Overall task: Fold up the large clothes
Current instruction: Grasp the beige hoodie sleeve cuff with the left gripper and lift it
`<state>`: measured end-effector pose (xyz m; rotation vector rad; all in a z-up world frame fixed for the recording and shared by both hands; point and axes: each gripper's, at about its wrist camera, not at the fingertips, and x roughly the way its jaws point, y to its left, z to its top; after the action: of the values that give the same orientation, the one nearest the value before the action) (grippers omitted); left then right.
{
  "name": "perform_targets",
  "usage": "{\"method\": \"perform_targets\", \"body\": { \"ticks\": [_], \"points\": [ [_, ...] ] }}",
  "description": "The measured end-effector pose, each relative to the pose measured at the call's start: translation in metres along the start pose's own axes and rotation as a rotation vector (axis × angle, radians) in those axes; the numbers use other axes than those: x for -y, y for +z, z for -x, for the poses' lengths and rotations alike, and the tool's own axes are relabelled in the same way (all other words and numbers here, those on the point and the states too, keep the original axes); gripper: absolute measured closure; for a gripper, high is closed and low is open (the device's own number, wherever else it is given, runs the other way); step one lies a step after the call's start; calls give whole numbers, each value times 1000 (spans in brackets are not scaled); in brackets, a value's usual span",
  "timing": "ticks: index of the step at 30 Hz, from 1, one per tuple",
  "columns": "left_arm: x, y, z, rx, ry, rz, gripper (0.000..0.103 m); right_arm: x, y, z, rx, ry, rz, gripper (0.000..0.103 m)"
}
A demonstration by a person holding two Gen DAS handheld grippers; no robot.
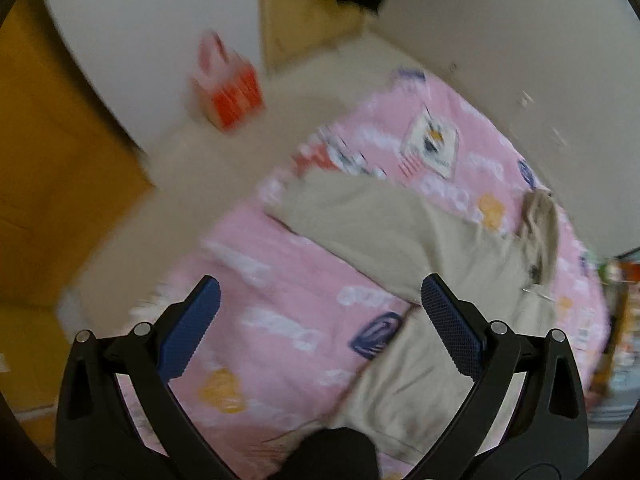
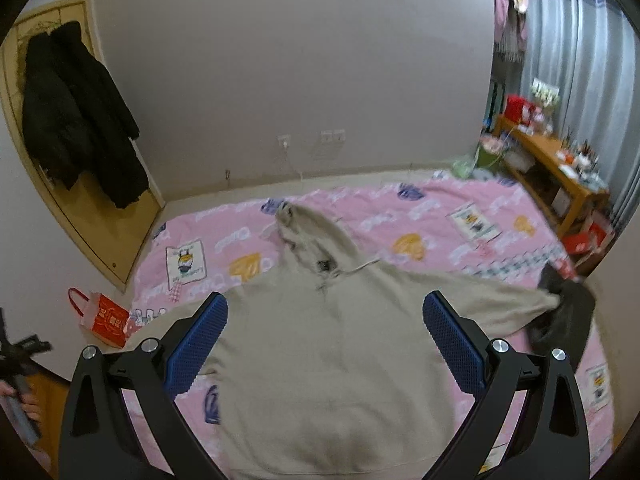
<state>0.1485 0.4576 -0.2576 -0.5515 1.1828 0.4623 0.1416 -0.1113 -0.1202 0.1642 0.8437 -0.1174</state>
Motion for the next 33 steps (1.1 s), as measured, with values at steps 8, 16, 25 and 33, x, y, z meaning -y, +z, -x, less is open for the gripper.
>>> {"method": "perform_targets", "body": {
  "ticks": [8,16,25,33],
  "points": [
    [-79,26,-214,-213,-230,278,18,-92,-48,-87,-140,28,176,7],
    [-102,24,-356,-244,-226,473,18,-118,-91,-144,-247,-12,293,7],
    [-90,50,-404,-284,-264,457,79,-122,-109,-185,-318,-66,250,7],
    [-35,76,-355,-141,-109,188,92,-123,-110,-186,-293,-88,254,8]
  ]
}}
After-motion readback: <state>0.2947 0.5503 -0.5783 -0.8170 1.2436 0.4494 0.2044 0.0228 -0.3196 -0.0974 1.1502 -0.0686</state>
